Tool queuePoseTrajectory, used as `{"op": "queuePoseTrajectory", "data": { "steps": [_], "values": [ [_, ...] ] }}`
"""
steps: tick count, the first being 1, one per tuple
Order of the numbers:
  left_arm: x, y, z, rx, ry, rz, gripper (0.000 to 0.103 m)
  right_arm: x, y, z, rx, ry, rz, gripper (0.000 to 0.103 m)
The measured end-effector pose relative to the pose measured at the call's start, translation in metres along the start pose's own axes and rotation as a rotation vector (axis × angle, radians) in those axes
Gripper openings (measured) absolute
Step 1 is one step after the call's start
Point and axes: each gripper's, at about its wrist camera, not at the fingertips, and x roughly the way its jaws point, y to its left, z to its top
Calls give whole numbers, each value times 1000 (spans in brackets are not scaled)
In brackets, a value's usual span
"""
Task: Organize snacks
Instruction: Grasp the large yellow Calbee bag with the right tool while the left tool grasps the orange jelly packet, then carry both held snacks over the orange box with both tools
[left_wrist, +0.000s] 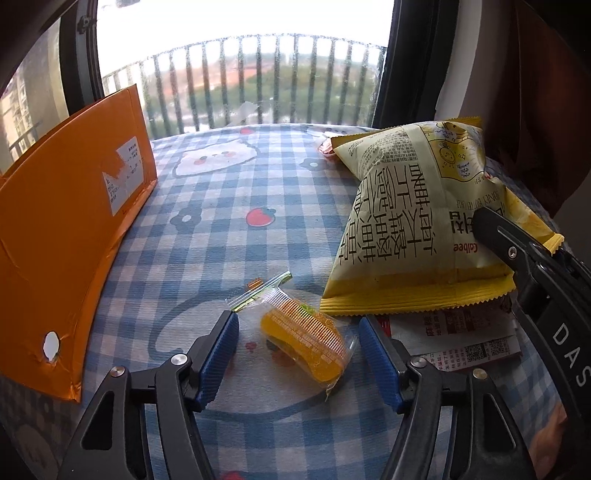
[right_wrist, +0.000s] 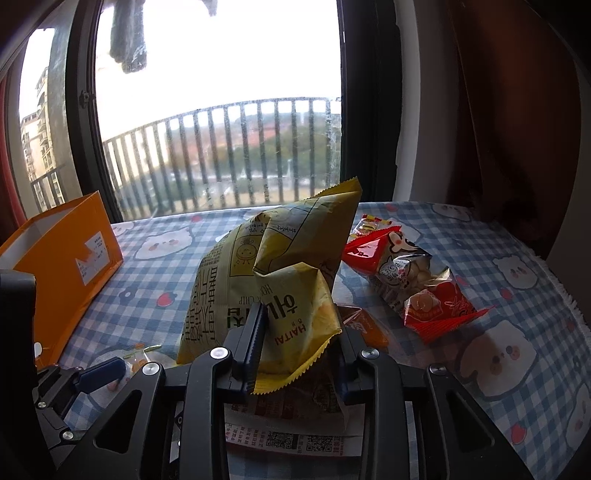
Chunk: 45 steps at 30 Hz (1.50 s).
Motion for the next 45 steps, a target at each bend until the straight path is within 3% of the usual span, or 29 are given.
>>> {"op": "queuePoseTrajectory", "data": {
  "steps": [2, 5, 11, 29, 45],
  "values": [
    [0, 2, 0, 4, -11, 0, 54, 0, 1, -1, 5, 3, -1, 34],
    [-2, 7, -1, -1, -19, -7, 45, -2, 2, -2, 23, 1, 13, 32],
    [-5, 17, -2, -17, -22, -33, 32, -7, 12, -5, 36, 9, 33, 28],
    [-77, 31, -29, 35, -143, -41, 29, -45, 45, -20, 46, 41, 85, 20],
    [-141, 35, -35, 54, -226, -65, 29, -101, 63, -10, 13, -45, 107, 20]
  ]
}}
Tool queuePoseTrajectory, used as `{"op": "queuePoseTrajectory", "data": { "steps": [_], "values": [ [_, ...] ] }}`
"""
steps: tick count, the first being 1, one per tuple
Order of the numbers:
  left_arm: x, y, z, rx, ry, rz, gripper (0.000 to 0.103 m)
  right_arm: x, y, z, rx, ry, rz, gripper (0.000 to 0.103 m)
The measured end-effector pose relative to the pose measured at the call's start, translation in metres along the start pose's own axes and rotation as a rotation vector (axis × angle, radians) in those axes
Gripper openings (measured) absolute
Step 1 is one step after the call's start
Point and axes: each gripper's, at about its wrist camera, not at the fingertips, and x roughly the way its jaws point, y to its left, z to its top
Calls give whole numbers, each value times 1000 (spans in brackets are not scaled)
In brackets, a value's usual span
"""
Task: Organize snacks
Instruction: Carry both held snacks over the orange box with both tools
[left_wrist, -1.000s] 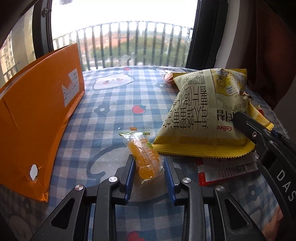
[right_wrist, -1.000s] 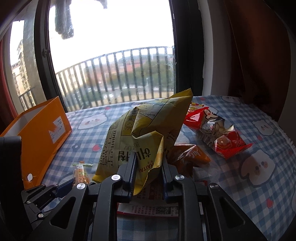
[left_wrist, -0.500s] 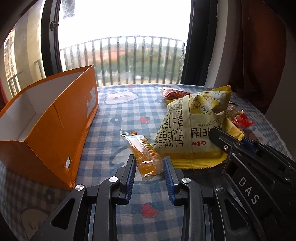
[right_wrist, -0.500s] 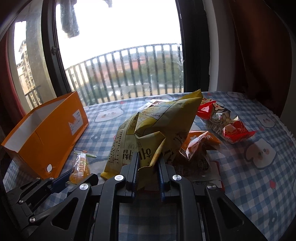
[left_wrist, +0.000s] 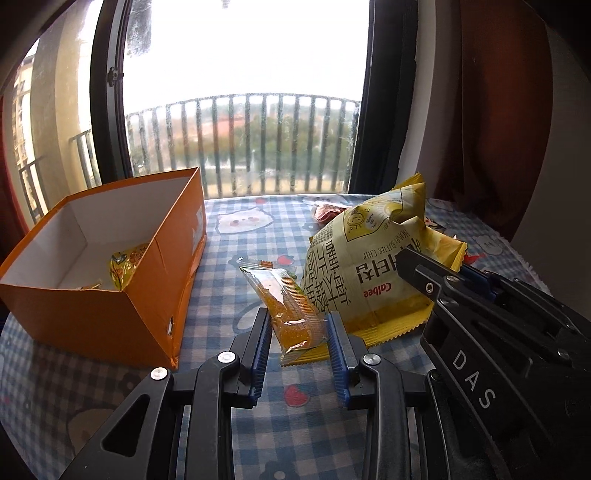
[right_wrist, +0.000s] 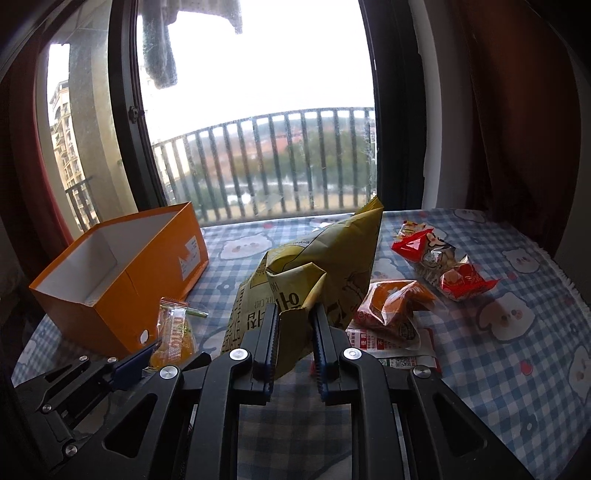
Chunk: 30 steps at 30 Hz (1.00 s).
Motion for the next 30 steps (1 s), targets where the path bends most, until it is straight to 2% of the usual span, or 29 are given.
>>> {"op": "queuePoseTrajectory", "data": {
  "steps": [14, 20, 30],
  "values": [
    [-46, -1, 33, 10, -107, -4, 29, -46, 7, 38, -6, -102, 16, 20],
    [-60, 3, 43, -2, -153, 1, 29, -53, 13, 55, -16, -111, 42, 20],
    [-64, 28, 56, -42, -182, 15, 29, -49, 37, 76, -41, -141, 70, 20]
  ]
}}
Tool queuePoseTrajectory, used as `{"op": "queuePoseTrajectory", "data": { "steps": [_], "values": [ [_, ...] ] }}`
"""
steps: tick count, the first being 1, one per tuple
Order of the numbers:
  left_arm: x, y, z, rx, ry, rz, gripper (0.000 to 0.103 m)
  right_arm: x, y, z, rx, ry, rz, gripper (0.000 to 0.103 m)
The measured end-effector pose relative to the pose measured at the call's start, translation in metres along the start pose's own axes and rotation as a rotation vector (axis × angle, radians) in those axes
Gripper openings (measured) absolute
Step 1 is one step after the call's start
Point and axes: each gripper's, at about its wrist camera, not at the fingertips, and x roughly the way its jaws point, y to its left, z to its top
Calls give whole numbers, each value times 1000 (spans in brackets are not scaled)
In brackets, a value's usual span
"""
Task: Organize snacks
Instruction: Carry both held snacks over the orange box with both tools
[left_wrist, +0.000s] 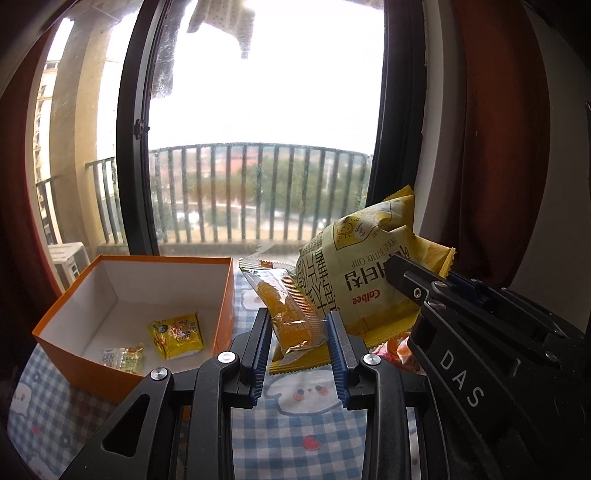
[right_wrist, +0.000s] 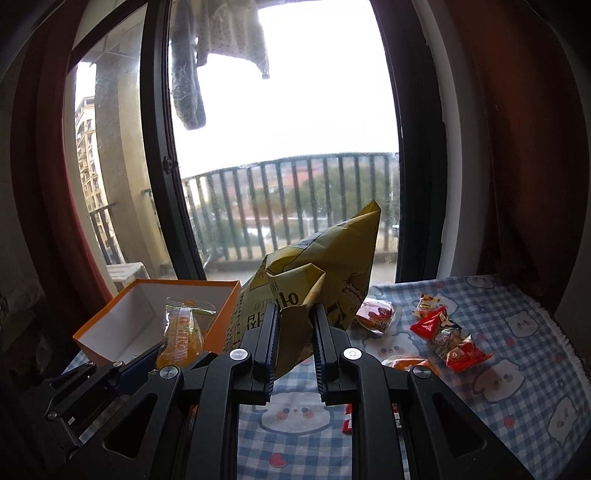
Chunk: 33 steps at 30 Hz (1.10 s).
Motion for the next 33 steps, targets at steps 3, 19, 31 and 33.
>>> {"op": "queuePoseTrajectory", "data": {
  "steps": [3, 19, 31, 33],
  "values": [
    [1, 8, 1, -7, -5, 3, 29, 5, 12, 4, -17, -5, 6, 20],
    [-1, 75, 6, -58, -21, 53, 29, 47, 93, 16, -84, 8, 87, 20],
    [13, 130, 11, -121, -2, 118, 29, 95, 156, 17, -150, 56, 164, 20],
    [16, 140, 11, -138, 5, 128, 32, 103, 167, 17, -157, 61, 177, 20]
  ]
}}
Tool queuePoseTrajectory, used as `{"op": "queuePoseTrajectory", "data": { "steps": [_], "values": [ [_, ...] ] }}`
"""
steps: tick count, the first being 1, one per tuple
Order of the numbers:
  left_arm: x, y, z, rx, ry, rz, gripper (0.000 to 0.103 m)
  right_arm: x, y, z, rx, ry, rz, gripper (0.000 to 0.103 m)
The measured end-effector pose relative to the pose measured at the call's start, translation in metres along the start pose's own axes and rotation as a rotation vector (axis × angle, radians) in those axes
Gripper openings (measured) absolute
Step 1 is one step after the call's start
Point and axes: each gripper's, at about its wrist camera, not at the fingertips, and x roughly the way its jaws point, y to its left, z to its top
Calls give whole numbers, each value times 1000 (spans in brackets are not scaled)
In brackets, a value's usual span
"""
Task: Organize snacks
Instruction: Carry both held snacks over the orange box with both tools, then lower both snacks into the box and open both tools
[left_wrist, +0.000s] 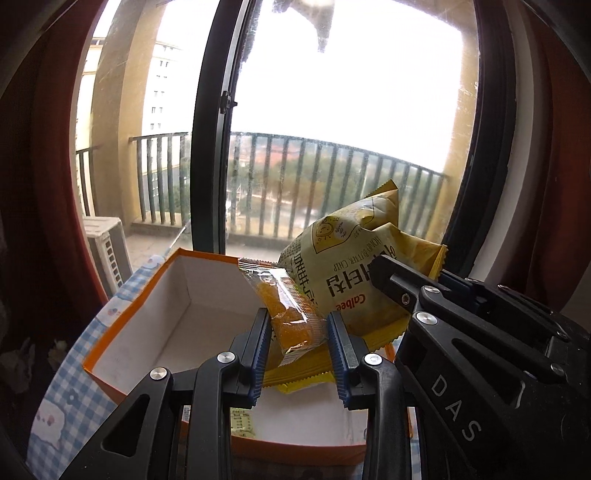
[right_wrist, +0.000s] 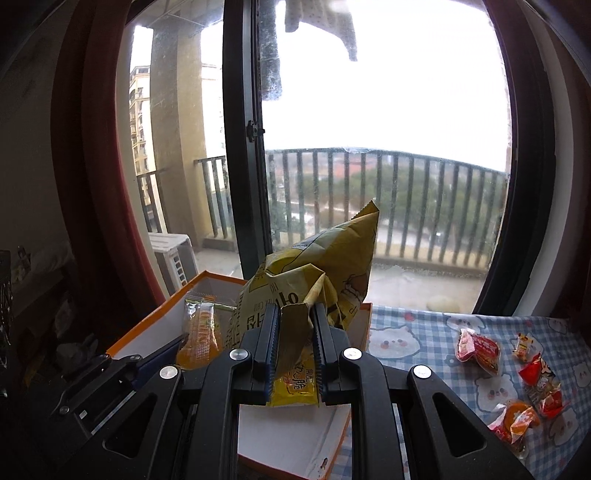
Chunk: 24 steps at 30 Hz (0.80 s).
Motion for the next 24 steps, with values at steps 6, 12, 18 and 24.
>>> {"op": "queuePoseTrajectory", "data": {
  "steps": [6, 12, 18, 24],
  "values": [
    [18, 24, 4, -21, 22, 81, 38, 34, 21, 1, 10, 55, 58, 20],
    [37, 49, -4, -59, 99, 140, 69, 65, 40, -9, 15, 117, 114, 20],
    [45, 66, -8, -79, 148, 198, 82, 92, 52, -21, 51, 176, 204, 20],
    [47, 75, -8, -119, 162, 254, 83, 111, 54, -23, 138, 202, 309, 20]
  ]
}}
